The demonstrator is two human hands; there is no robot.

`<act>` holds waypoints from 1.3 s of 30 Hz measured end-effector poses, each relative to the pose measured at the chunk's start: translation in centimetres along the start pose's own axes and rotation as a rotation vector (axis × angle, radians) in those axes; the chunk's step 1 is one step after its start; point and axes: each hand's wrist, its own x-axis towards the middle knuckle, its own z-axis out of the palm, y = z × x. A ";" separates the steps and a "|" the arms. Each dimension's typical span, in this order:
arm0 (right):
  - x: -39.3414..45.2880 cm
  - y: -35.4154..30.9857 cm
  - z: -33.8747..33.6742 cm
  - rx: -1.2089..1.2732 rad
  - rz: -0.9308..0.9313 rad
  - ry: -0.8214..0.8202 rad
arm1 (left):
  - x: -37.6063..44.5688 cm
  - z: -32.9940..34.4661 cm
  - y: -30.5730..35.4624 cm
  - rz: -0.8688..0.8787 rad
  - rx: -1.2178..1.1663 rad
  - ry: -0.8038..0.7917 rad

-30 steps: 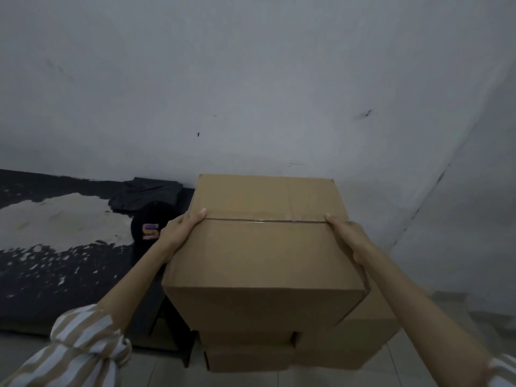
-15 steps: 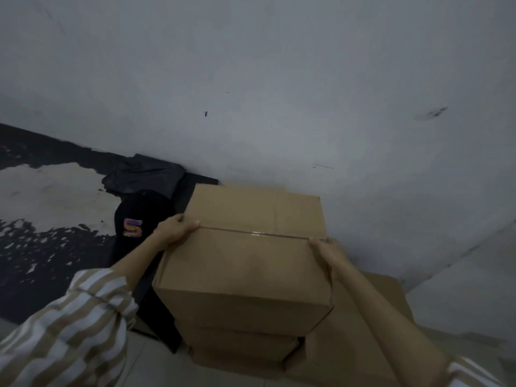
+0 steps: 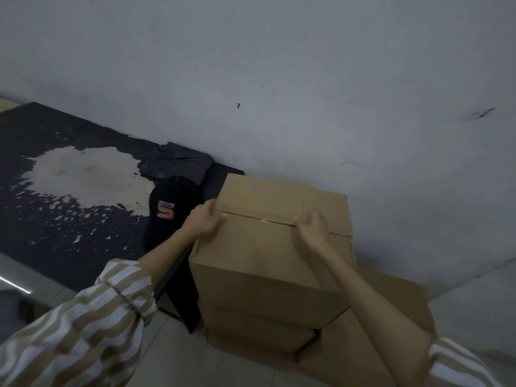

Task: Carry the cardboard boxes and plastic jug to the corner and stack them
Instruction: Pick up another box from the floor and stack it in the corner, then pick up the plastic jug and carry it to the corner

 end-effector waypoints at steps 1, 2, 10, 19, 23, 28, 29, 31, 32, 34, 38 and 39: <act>-1.1 -1.0 1.0 0.035 -0.033 -0.044 | -0.8 -0.6 -0.5 0.025 -0.001 -0.034; -2.2 -1.9 2.0 0.058 -0.059 -0.086 | -1.7 -1.3 -1.1 0.047 0.002 -0.069; -13.5 -9.1 13.6 0.039 -0.278 -0.271 | -12.9 -7.8 -12.8 0.017 -0.140 -0.022; -31.6 -18.4 29.5 0.030 -0.266 -0.642 | -30.3 -18.3 -34.3 -0.178 -0.196 0.146; -38.0 -23.2 35.2 0.025 -0.327 -0.733 | -35.7 -24.3 -40.7 -0.253 -0.157 0.186; -43.1 -29.0 41.2 -0.001 -0.365 -0.825 | -39.2 -29.6 -47.1 -0.343 -0.228 0.196; -43.7 -29.9 42.4 -0.010 -0.372 -0.848 | -39.5 -30.2 -48.4 -0.363 -0.253 0.206; -44.6 -31.6 45.1 -0.020 -0.384 -0.886 | -39.5 -31.4 -50.7 -0.396 -0.305 0.218; -45.0 -32.4 46.4 -0.027 -0.387 -0.896 | -39.3 -32.1 -51.8 -0.410 -0.325 0.223; -45.2 -34.1 49.1 -0.023 -0.383 -0.905 | -38.1 -33.7 -54.1 -0.430 -0.341 0.239; -43.8 -37.6 55.5 0.007 -0.325 -0.931 | -34.0 -37.6 -58.7 -0.431 -0.363 0.267; -43.0 -38.4 57.4 0.015 -0.297 -0.929 | -32.7 -38.5 -60.1 -0.435 -0.365 0.270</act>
